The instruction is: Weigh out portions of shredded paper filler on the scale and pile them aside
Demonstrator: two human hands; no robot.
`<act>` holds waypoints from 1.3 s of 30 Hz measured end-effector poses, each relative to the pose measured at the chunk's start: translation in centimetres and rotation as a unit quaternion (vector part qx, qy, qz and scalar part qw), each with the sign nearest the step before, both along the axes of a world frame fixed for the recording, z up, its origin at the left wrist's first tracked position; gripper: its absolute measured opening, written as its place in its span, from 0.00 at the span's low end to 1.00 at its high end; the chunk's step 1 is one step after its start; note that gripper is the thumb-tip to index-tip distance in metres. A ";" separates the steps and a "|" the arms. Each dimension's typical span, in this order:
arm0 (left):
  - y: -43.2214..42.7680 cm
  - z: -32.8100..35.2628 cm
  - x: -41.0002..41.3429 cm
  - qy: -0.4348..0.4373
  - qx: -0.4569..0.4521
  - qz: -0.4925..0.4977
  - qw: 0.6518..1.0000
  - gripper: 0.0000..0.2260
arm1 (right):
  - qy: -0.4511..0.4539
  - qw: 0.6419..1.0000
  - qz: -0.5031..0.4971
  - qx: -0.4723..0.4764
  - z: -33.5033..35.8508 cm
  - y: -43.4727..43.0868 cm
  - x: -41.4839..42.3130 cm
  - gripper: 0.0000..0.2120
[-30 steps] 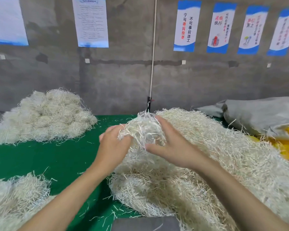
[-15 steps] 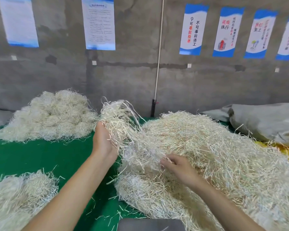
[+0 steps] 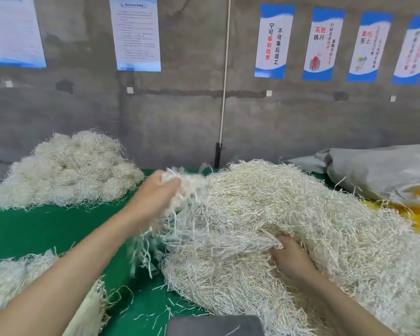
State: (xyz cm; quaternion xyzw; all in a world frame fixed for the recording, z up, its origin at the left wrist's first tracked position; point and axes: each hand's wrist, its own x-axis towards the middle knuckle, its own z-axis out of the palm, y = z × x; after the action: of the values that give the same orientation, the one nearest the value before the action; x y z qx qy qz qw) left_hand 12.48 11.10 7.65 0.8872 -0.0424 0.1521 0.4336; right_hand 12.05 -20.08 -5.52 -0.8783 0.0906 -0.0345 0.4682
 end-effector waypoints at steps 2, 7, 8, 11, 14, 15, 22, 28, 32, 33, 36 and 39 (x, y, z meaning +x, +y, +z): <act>-0.3 -1.6 -0.2 0.046 0.098 -0.067 0.992 0.27 | -0.016 0.999 -0.022 0.048 0.9 0.5 0.2 0.24; -2.6 -5.6 -0.7 0.235 0.284 -0.208 0.906 0.42 | -0.016 0.985 -0.080 0.153 3.8 1.5 0.8 0.08; -3.2 -6.5 -1.1 0.290 0.317 -0.216 0.877 0.42 | -0.018 0.983 -0.081 0.166 4.2 1.7 0.8 0.09; -4.0 -8.3 -2.0 0.375 0.421 -0.206 0.799 0.39 | -0.051 0.972 -0.080 0.213 5.1 1.9 0.9 0.15; -3.2 -7.6 -1.7 0.254 0.395 -0.208 0.858 0.26 | -0.058 0.973 -0.077 0.208 5.1 1.6 1.0 0.12; -2.6 -7.3 -1.3 0.215 0.319 -0.218 0.897 0.18 | -0.055 0.975 -0.080 0.202 4.9 1.3 1.0 0.14; 1.3 -4.4 0.6 0.041 -0.357 -0.058 0.931 0.15 | 0.063 0.992 -0.099 0.054 2.6 0.4 0.5 0.13; 0.7 -4.4 -0.2 -0.007 -0.369 -0.019 0.929 0.27 | 0.078 0.994 0.047 -0.052 3.8 1.7 -1.0 0.37; 0.0 -2.7 -1.0 -0.027 -0.420 -0.047 0.906 0.24 | 0.031 0.956 0.183 -0.229 7.3 3.1 -2.6 0.46; -0.2 -2.2 -1.2 -0.030 -0.429 -0.064 0.900 0.24 | -0.019 0.951 0.201 -0.236 8.6 3.6 -3.2 0.48; -0.8 -1.0 -1.5 -0.047 -0.442 -0.074 0.893 0.18 | -0.189 0.956 0.188 -0.122 11.5 6.1 -4.5 0.45; -1.6 -0.5 -1.8 -0.056 -0.469 -0.115 0.874 0.23 | -0.218 0.943 0.206 -0.141 10.6 9.5 -2.8 0.37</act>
State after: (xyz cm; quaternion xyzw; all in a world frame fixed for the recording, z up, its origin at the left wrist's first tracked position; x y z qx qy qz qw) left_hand 10.71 9.47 7.13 0.5585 -0.0918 0.1527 0.8101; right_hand 9.24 -10.55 5.04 -0.9059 -0.2022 -0.1409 0.3444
